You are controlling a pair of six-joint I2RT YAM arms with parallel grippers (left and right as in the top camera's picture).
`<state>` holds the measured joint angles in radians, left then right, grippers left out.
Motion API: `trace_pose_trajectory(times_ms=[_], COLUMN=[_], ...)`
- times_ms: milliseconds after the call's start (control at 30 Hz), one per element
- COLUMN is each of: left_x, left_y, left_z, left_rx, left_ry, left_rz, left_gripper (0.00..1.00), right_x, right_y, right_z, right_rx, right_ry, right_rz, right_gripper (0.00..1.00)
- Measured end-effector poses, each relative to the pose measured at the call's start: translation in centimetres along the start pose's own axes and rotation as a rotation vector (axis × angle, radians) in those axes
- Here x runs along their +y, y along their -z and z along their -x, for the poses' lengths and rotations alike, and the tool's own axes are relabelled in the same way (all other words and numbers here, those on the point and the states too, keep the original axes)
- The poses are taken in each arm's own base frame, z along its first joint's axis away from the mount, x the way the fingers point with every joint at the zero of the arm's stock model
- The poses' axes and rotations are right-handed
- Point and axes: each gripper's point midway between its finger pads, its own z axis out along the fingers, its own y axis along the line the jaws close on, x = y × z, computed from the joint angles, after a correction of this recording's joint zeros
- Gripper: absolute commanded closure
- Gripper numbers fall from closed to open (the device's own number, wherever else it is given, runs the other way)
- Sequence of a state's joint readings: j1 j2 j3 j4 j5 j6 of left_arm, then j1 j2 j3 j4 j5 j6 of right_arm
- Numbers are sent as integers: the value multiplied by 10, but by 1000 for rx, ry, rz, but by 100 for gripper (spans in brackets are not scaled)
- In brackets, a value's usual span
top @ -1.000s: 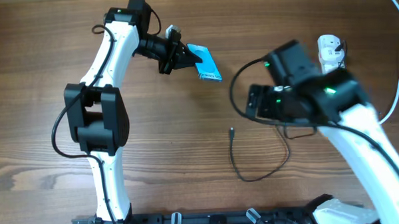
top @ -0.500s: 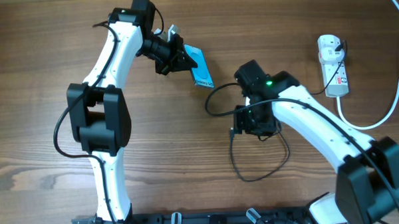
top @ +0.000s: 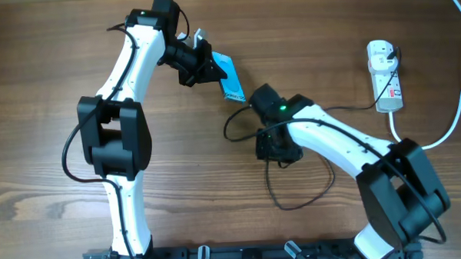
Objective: Plug charger to phone and switch on socket
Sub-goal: 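Release the phone with the right gripper and move it over the cable, then grasp the black USB-C cable end with the right gripper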
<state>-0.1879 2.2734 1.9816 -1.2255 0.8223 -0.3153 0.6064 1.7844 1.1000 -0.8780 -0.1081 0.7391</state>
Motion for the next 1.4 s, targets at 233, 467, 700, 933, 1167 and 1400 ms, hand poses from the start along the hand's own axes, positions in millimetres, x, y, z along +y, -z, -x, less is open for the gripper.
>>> trace_pose_trajectory(times_ms=[233, 467, 700, 933, 1167, 1400], left_x=[0, 1, 1, 1, 1, 1], left_y=[0, 0, 0, 0, 0, 0], left_z=[0, 0, 0, 0, 0, 0], left_rx=[-1, -2, -2, -2, -2, -1], left_ry=[0, 0, 0, 0, 0, 0], left_rz=[1, 4, 4, 4, 4, 4], left_gripper=[96, 96, 96, 96, 96, 96], right_x=[-3, -3, -2, -2, 0, 1], right_y=[-17, -24, -24, -24, -24, -25], right_z=[-3, -2, -2, -3, -8, -9], right_rx=[10, 14, 19, 19, 49, 55], right_ry=[-4, -5, -11, -12, 1, 12], right_rz=[-63, -71, -65, -65, -50, -46], right_gripper=[62, 70, 77, 72, 73, 79])
